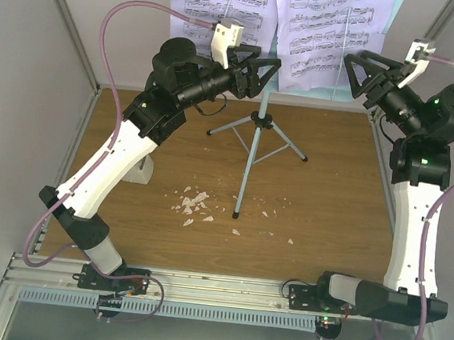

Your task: Pack up the instrument practice props

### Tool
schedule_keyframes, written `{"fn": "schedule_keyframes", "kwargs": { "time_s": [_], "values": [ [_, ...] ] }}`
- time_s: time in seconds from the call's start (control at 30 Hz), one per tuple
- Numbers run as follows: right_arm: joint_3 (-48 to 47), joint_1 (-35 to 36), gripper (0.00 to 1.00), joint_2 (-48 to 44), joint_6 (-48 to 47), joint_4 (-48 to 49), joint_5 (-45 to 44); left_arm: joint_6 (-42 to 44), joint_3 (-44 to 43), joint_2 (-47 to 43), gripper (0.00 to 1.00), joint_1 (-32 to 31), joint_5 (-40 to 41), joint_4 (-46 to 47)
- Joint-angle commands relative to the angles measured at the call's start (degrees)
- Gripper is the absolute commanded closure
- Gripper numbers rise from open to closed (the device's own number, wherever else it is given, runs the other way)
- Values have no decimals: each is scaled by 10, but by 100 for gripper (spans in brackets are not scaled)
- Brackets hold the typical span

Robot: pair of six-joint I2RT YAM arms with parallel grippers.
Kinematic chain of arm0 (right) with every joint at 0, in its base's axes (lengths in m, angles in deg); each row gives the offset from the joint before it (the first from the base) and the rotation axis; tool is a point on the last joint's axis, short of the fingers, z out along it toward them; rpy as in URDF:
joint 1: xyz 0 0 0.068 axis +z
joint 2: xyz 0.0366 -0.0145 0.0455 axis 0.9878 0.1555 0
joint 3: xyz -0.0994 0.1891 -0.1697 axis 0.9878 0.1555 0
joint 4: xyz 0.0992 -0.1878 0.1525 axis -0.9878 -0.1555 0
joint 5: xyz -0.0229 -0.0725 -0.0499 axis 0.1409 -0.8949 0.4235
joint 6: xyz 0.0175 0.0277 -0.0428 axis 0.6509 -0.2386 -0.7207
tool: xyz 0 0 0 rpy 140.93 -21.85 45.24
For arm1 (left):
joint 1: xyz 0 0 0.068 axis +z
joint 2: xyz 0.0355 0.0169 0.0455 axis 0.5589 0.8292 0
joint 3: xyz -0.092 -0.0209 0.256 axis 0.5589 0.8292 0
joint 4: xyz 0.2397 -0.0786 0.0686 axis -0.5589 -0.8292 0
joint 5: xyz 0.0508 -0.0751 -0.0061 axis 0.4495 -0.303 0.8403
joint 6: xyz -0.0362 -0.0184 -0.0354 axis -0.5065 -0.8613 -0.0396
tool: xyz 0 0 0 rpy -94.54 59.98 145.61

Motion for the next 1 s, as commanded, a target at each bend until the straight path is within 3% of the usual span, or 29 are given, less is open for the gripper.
{"fn": "schedule_keyframes", "kwargs": {
  "time_s": [0.0,0.07,0.33,0.67,0.77,0.87,0.97],
  "values": [
    [-24,16,32,21,7,18,12,10,-10,12,30,-2,23,13],
    [-27,22,33,27,7,22,10,6,-21,24,37,-2,11,17],
    [-38,41,44,50,7,30,8,-9,-65,69,42,0,-27,30],
    [-41,46,62,55,8,50,2,-17,-75,86,67,4,-47,47],
    [-41,46,72,58,8,55,8,-17,-75,87,79,4,-51,51],
    [-35,46,97,56,1,56,17,-17,-74,86,93,4,-50,50],
    [-14,46,99,44,-10,94,20,-17,-73,85,100,5,-48,51]
  ]
}}
